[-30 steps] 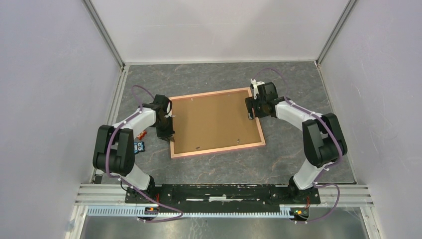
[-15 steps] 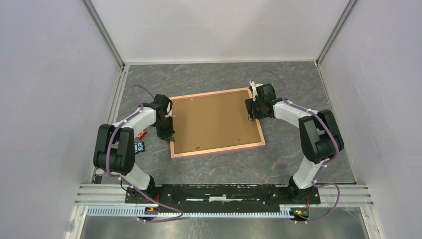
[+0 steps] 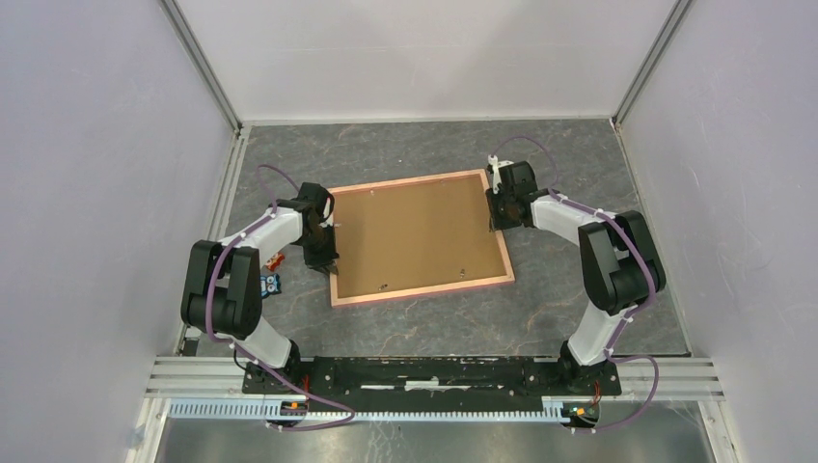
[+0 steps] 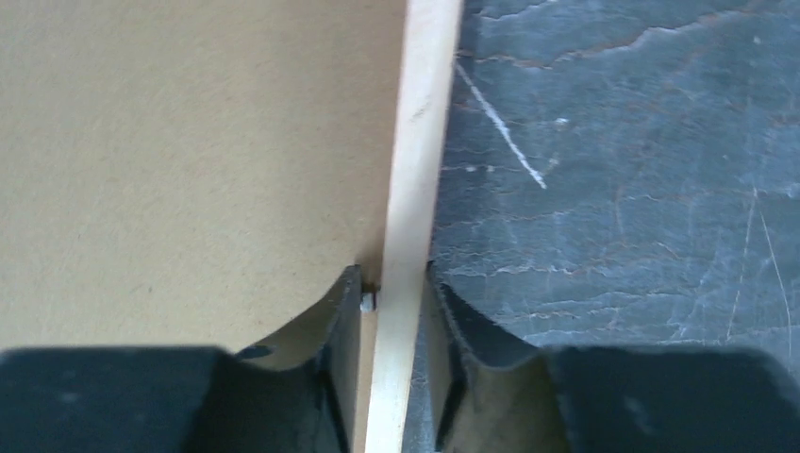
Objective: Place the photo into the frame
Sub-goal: Install the photo frame at the center of the board, then adjust the photo frame at the center of the board.
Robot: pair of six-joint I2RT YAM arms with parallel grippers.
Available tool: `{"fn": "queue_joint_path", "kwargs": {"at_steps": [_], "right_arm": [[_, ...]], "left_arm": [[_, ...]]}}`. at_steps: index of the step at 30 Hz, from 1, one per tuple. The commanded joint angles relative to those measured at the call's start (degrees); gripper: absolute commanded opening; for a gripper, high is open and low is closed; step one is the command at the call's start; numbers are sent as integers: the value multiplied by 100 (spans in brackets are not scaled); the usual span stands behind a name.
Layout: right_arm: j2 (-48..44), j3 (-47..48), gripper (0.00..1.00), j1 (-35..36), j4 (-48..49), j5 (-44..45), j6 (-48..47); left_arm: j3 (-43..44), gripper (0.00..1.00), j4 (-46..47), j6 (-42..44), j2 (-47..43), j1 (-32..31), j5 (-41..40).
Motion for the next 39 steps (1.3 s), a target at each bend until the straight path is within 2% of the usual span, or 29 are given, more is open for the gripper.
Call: {"fn": "queue_joint_path", "kwargs": {"at_steps": [1,5,10,12,14,16,19,22,25,27,29,32,35,39], "right_arm": [[118,2,22,8,-17,79,-9],[51,-35,0,12,-19,-94,61],[-24,-26,0,7,-22,-170,83],[-46,68,10,14,-114,-183,82],[-105,118,32,10,-133,-280,102],[-197,87,47,10,-54,-426,143],[-260,-11,57,4,138,-773,249],[-217,-96,64,5,356,-1048,347],[-35,24,68,5,447,-1271,354],[143,232,70,4,470,-1327,344],[371,544,71,6,455,-1381,331],[756,1154,72,6,359,-1442,333],[1090,1826,73,9,53,-1544,257],[972,2289,77,22,-395,-1210,30]], "left_arm": [[96,2,38,331,57,-37,-56],[96,2,41,323,57,-36,-51],[100,2,39,314,55,-35,-33],[96,2,37,299,55,-36,-30],[79,2,41,266,60,-36,-12],[70,2,40,198,59,-37,-7],[39,2,39,139,36,-36,189],[-8,2,10,109,-1,-35,640],[-254,4,112,-69,-203,-74,1548],[-519,8,313,-324,-464,-305,1889],[-654,12,424,-616,-714,-827,1952],[-849,22,762,-1151,-910,-1603,2222],[-1025,38,1137,-1464,-1096,-2208,2437],[-807,60,832,-974,-1461,-2295,2231]]}}
